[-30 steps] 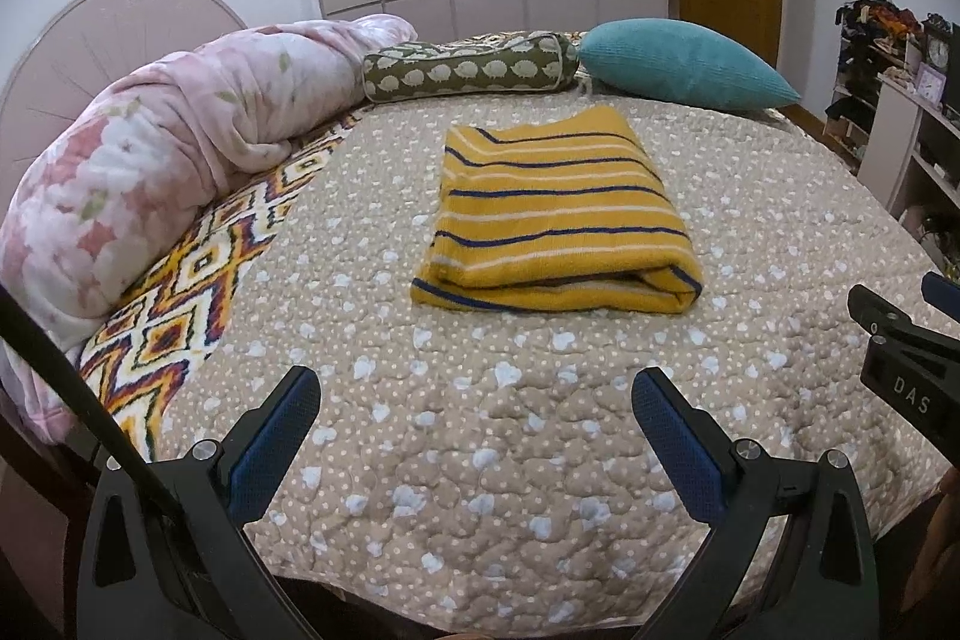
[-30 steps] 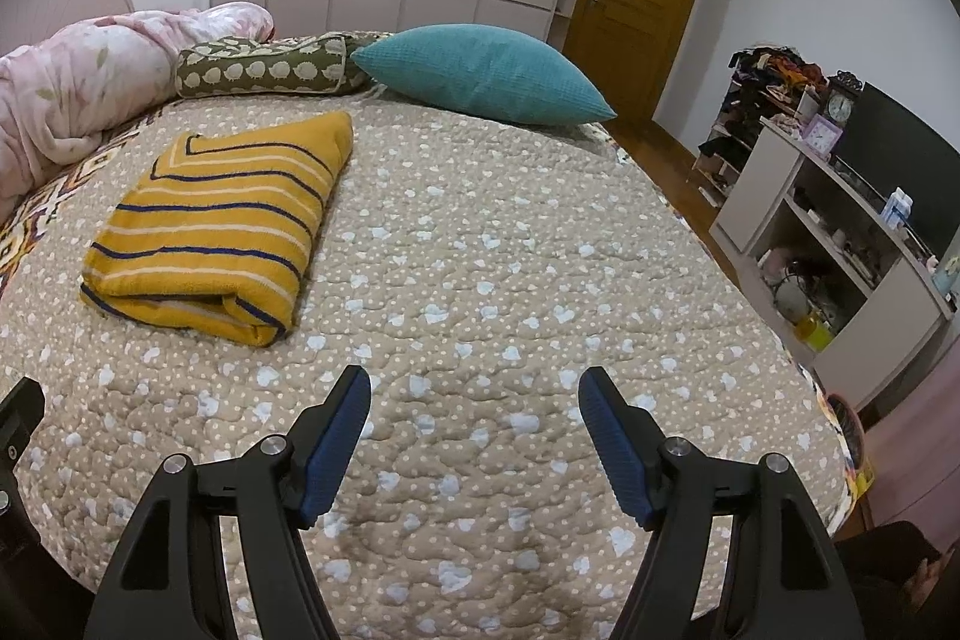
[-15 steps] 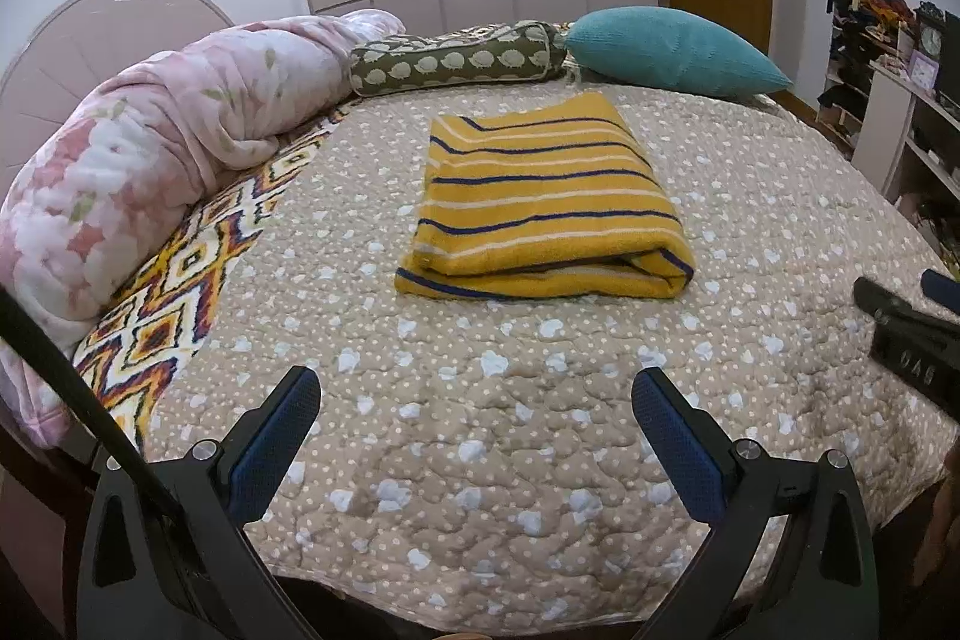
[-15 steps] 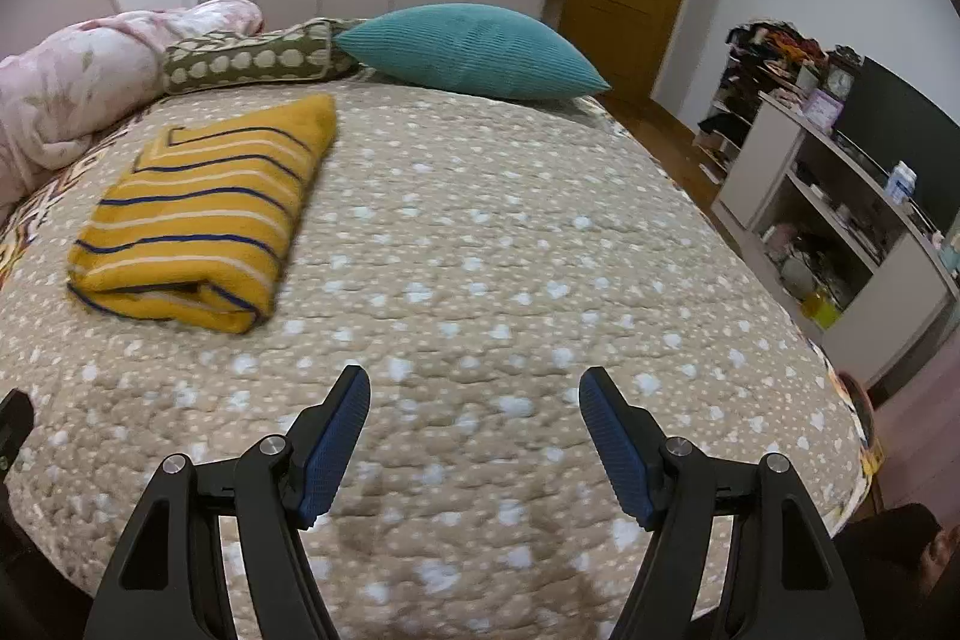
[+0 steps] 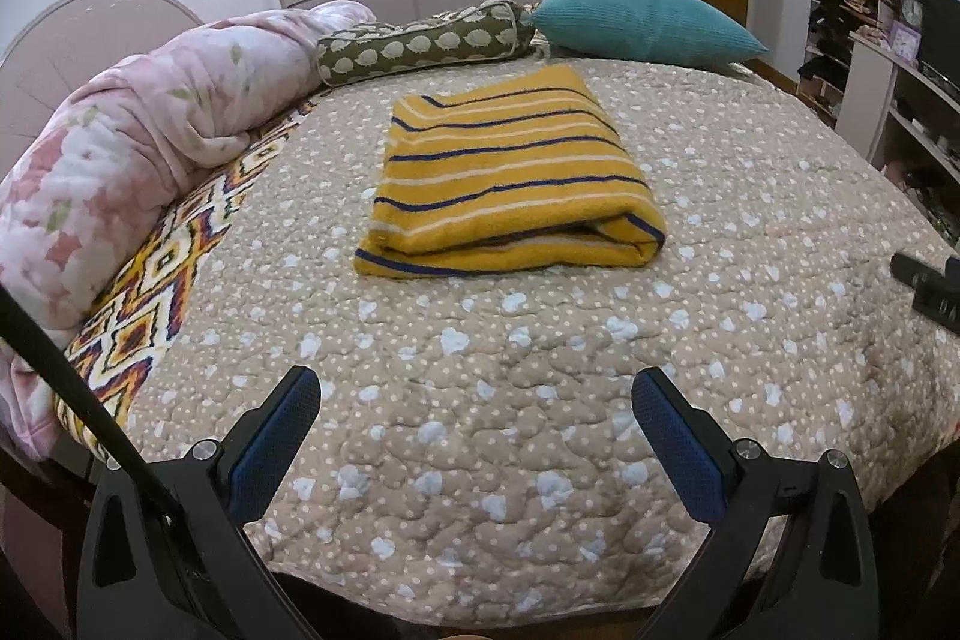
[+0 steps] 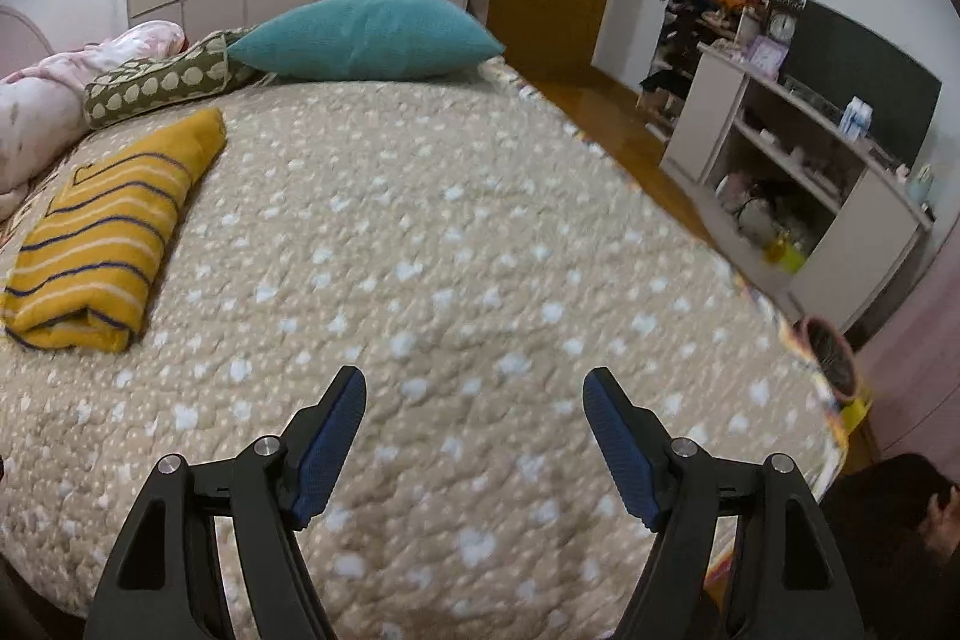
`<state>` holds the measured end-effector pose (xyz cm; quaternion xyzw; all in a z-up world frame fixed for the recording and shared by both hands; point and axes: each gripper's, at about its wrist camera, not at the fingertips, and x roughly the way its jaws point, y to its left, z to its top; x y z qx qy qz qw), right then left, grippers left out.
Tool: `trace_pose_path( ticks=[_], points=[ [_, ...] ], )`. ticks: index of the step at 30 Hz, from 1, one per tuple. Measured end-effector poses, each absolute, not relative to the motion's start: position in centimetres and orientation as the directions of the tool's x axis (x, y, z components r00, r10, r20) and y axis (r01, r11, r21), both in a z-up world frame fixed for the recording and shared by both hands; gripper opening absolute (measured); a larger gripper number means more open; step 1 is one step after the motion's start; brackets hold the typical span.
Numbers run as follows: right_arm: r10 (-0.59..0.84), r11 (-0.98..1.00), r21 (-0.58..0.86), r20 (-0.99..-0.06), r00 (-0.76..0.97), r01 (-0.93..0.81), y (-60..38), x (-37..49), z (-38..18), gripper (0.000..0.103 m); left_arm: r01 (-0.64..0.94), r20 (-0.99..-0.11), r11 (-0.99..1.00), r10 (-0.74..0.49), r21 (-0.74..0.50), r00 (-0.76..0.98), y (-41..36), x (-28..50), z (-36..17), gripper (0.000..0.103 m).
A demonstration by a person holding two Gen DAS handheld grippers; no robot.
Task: Fold small clothes
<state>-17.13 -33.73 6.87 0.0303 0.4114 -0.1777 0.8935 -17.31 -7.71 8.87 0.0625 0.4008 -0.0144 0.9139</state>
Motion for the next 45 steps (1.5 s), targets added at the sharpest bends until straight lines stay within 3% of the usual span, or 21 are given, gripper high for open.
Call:
trace_pose_path(
  ticks=[17,39,45],
  points=[
    [-0.284,0.936,-0.071,-0.733,0.618,0.345,-33.3,-20.0,6.5,0.079,0.133,-0.745,0.984,0.0,0.119,0.667,-10.0,-17.6,8.5,0.103],
    [-0.219,0.974,-0.126,-0.724,0.655,0.187,-27.2,-18.0,7.3,0.08,0.079,-0.724,0.993,0.01,0.089,0.69,-8.0,-17.6,9.1,0.103],
    [-0.222,0.975,-0.156,-0.754,0.617,0.16,-26.0,-16.7,5.7,0.08,0.086,-0.757,0.993,0.004,0.079,0.653,-7.4,-16.8,7.5,0.103]
  ],
)
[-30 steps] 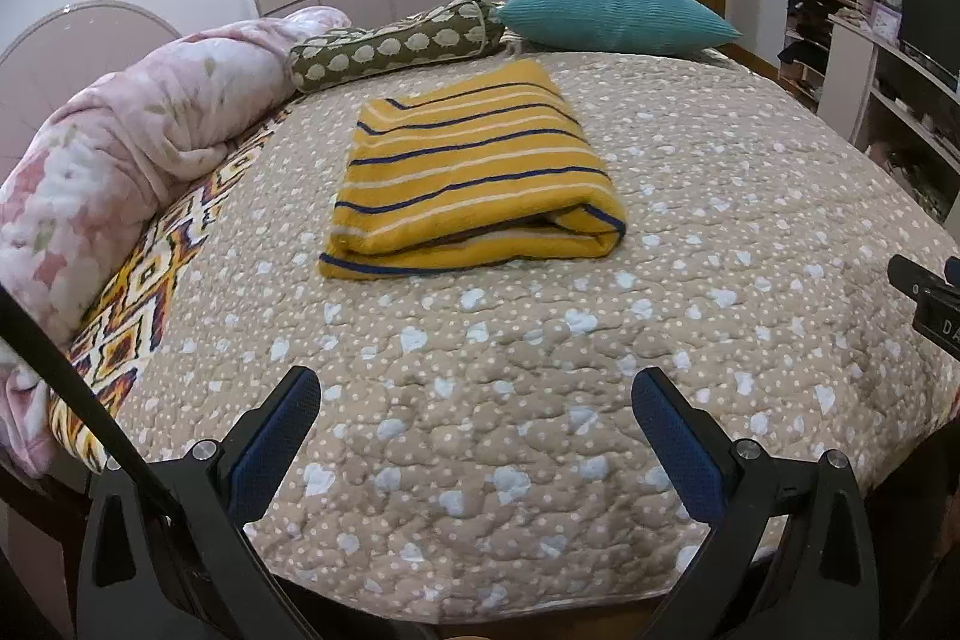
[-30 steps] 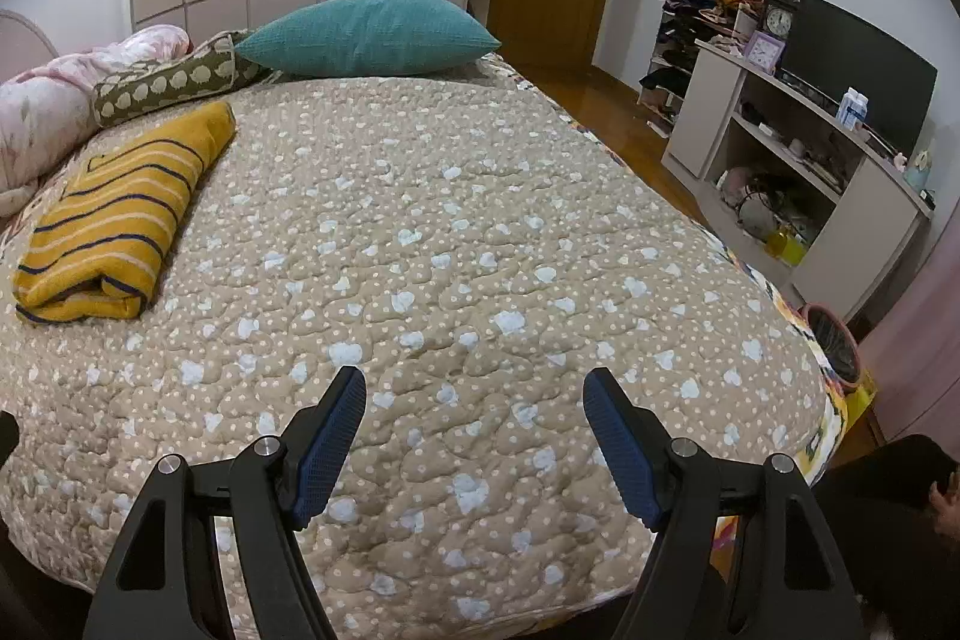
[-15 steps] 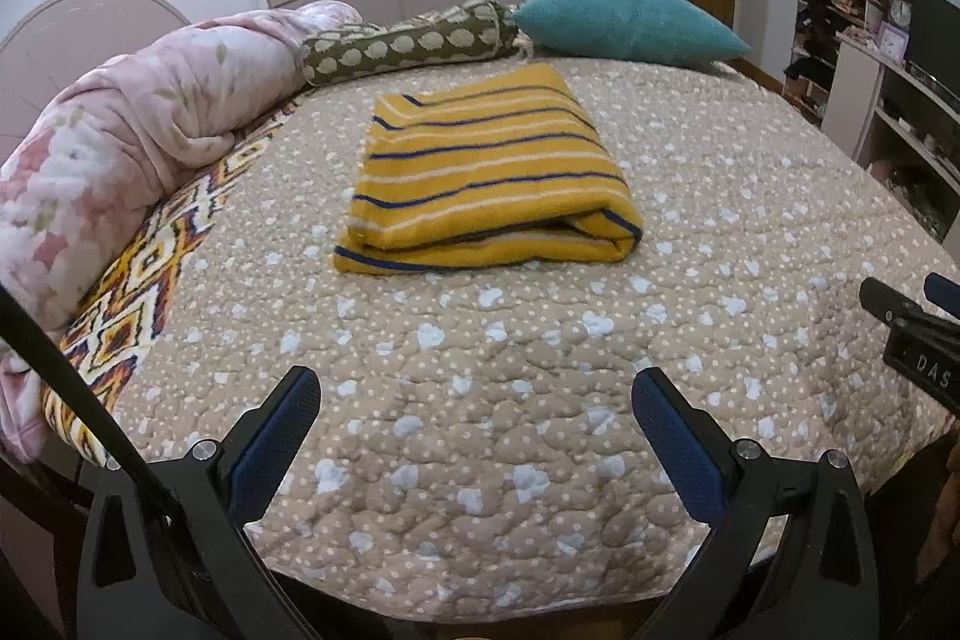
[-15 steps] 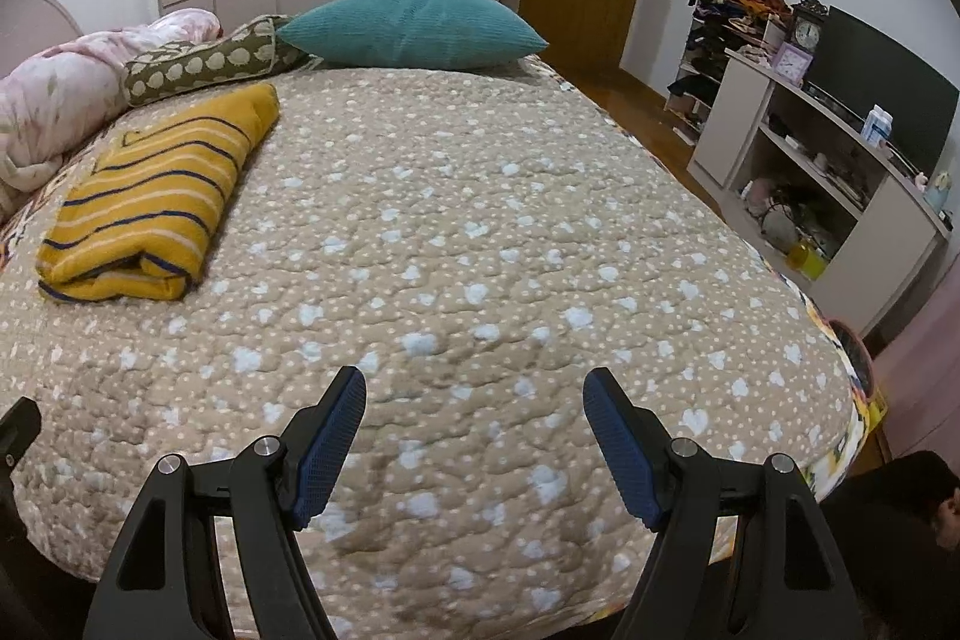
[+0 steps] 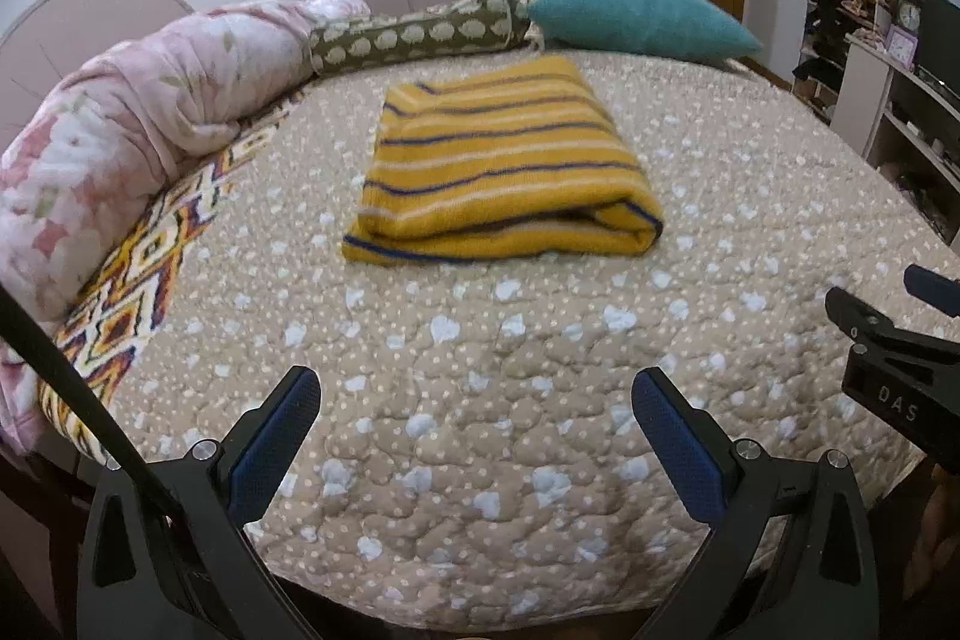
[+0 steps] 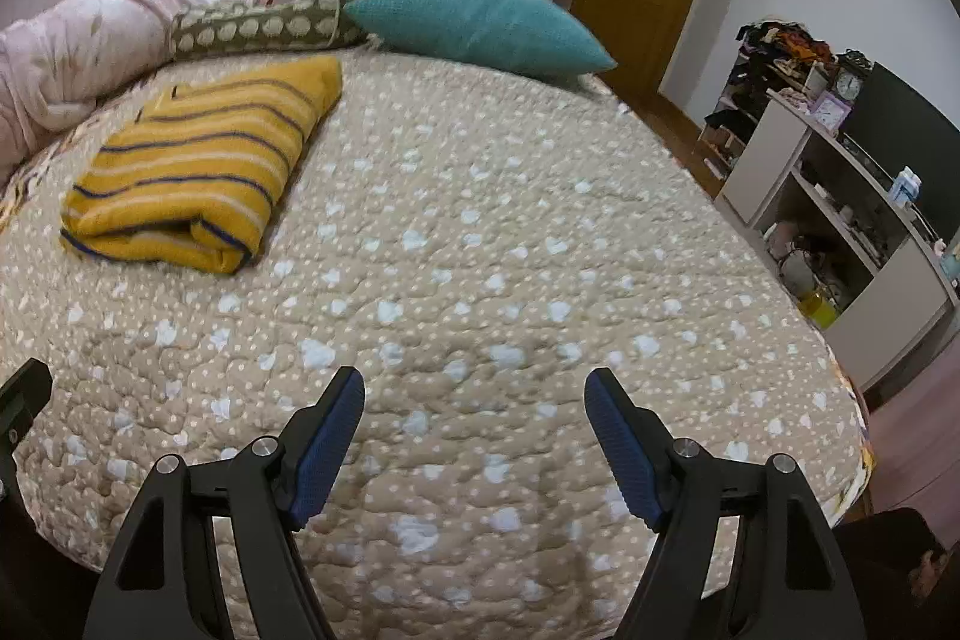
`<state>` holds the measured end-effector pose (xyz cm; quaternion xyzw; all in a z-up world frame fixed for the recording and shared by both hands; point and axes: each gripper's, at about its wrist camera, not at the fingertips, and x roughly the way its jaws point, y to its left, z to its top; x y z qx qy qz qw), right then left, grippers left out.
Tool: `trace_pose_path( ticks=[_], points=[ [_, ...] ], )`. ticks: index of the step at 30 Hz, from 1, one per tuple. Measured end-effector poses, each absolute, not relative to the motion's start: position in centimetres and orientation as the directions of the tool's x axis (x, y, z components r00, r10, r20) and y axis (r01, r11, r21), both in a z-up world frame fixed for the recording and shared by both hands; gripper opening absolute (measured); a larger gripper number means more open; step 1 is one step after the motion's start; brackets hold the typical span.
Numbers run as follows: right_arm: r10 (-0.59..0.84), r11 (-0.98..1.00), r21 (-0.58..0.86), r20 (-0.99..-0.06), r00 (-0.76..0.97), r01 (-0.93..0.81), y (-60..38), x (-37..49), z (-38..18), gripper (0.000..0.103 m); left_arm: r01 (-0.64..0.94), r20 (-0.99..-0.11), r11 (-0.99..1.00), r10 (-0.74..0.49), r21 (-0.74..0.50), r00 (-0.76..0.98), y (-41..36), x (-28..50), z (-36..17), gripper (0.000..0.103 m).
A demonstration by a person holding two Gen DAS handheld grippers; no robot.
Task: Fold small clothes
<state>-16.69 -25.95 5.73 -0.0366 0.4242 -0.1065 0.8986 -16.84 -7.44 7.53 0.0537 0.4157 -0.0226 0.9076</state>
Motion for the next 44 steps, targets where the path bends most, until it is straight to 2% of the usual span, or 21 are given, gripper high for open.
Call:
trace_pose_path(
  ticks=[23,44],
  points=[
    [-0.216,0.976,-0.185,-0.754,0.62,0.115,-23.5,-16.6,5.6,0.08,0.08,-0.795,0.997,-0.059,-0.014,0.604,-6.2,-16.2,6.3,0.103],
    [-0.183,0.981,-0.18,-0.765,0.617,0.067,-21.9,-16.0,4.9,0.08,0.082,-0.8,0.997,-0.063,-0.017,0.597,-6.1,-16.0,6.0,0.103]
  ],
)
